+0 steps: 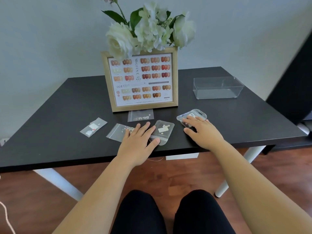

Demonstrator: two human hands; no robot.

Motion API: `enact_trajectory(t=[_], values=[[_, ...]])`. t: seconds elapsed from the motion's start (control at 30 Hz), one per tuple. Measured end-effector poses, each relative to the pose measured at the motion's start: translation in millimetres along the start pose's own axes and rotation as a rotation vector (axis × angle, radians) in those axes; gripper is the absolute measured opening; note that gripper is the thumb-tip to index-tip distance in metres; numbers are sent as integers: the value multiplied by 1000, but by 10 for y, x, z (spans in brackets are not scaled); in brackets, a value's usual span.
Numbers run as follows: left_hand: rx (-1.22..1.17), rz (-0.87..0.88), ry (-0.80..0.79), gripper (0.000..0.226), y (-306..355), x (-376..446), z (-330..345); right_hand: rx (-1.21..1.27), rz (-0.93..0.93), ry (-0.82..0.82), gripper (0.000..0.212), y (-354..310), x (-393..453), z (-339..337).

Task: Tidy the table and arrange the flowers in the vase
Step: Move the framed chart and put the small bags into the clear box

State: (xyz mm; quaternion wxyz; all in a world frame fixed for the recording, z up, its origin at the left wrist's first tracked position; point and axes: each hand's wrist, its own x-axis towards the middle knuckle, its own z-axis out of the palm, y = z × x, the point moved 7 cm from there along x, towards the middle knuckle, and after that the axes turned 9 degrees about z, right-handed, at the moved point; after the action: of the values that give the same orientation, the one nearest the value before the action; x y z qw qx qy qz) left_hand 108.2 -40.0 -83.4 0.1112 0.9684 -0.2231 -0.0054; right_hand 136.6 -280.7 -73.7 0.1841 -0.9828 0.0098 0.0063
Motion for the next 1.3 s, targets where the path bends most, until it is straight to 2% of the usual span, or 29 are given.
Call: enact_trajectory(t=[0.17,0.3,0.4,0.47,0.6,0.7,0.87,0.97,1.03,1.17,1.3], values=[[80,-5,17,80,47,-1,-32,57,41,37,48,36,-50,-61],[101,36,35,79,79,-30,-61,193,72,113,73,36,-56,-136],[117,88,57,78,110,-48,-81,563,273,191,81,257,-25,-261],[141,119,107,80,144,-59,-125,669,450,233,84,434,2,-309],[204,212,215,77,254,-127,-196,368,525,60,102,420,112,-218],[168,278,299,64,316,-180,-255,137,509,8,110,386,174,-164],[121,361,460,34,426,-245,-322,120,468,41,93,399,222,-148],[93,362,459,31,468,-236,-294,192,449,33,71,394,236,-185],[36,299,443,32,484,-196,-291,233,449,17,59,383,248,-218],[-51,215,423,38,533,-57,-308,257,429,-21,56,385,323,-261],[-46,198,418,21,547,72,-309,298,403,-19,54,423,382,-264]])
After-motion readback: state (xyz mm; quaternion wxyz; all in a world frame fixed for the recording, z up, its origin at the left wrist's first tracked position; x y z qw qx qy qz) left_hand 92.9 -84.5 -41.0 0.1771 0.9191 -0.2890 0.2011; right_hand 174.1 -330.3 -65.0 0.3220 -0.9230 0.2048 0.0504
